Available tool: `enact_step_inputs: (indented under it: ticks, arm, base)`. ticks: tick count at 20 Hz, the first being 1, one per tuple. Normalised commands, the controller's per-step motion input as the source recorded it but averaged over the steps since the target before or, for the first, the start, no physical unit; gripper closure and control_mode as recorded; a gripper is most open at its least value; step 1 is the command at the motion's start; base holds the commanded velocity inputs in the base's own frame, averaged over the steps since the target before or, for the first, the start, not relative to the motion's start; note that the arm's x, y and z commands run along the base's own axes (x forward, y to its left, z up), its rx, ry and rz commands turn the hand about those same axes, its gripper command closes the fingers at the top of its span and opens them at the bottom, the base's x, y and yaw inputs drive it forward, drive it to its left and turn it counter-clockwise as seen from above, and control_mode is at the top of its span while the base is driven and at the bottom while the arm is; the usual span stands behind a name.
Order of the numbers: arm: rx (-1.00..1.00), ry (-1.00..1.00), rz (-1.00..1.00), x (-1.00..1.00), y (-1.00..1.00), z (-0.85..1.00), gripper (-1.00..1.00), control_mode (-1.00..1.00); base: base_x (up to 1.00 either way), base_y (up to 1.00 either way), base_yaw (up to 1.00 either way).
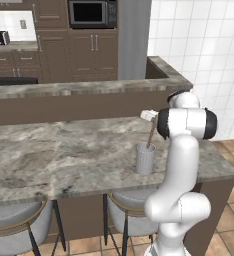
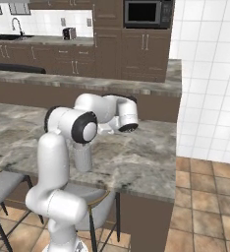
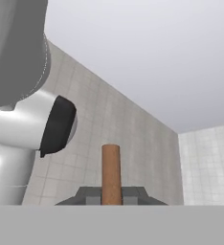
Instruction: Take a straw from the drawer in front and place it inside the glass cup on the dining counter.
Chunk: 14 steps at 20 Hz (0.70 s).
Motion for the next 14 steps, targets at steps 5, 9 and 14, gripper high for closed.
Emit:
enact_step_inputs:
  ticks: [5,9,14]
  arm:
    - [0.0,0.0,0.0,0.3,0.0,-0.18,1.0,-1.0]
    - [0.0,0.01,0.0,0.13,0.0,-0.23,1.0,-1.0]
    - [0.0,0.0,0.0,0.11,0.0,-0.22,1.0,-1.0]
  base:
    - [0.0,0.0,0.0]
    - [0.0,0.0,0.0]
    - [0.0,0.0,0.0]
